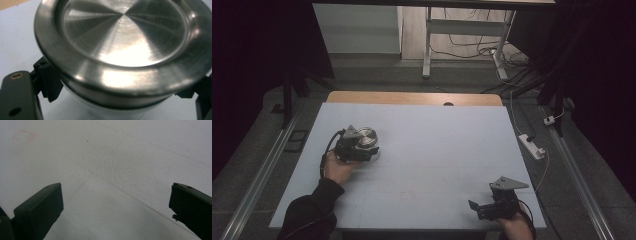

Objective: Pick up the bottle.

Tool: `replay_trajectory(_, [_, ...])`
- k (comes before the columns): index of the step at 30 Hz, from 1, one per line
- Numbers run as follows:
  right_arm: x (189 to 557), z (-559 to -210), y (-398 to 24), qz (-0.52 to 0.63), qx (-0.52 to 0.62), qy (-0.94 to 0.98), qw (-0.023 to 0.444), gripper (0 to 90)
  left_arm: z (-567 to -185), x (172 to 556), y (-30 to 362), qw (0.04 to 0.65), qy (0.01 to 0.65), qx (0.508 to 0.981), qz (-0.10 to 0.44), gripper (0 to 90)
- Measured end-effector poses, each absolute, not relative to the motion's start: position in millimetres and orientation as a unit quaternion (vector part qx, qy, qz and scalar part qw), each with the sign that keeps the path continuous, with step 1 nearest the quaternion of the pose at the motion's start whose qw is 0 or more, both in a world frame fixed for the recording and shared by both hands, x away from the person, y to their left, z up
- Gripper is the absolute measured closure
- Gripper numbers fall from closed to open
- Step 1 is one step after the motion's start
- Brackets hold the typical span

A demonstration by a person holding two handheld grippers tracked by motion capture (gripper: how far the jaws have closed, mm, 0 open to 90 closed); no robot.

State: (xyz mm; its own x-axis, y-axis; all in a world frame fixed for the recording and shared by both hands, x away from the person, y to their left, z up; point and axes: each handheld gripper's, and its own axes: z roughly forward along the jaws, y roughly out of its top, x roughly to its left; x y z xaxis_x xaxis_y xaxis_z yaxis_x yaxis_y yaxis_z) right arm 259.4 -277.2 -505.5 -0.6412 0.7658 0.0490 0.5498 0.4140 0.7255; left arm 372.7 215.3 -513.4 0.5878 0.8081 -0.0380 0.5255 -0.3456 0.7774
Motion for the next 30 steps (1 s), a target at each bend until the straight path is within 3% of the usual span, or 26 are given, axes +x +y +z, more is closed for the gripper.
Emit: replay_trajectory(30, [258.4, -505.0, -277.9, 0.373, 0.398, 0.825, 0.149, 0.0, -465.2, 361.8, 150.6, 0.412, 0.311, 0.845, 0.142, 15.3])
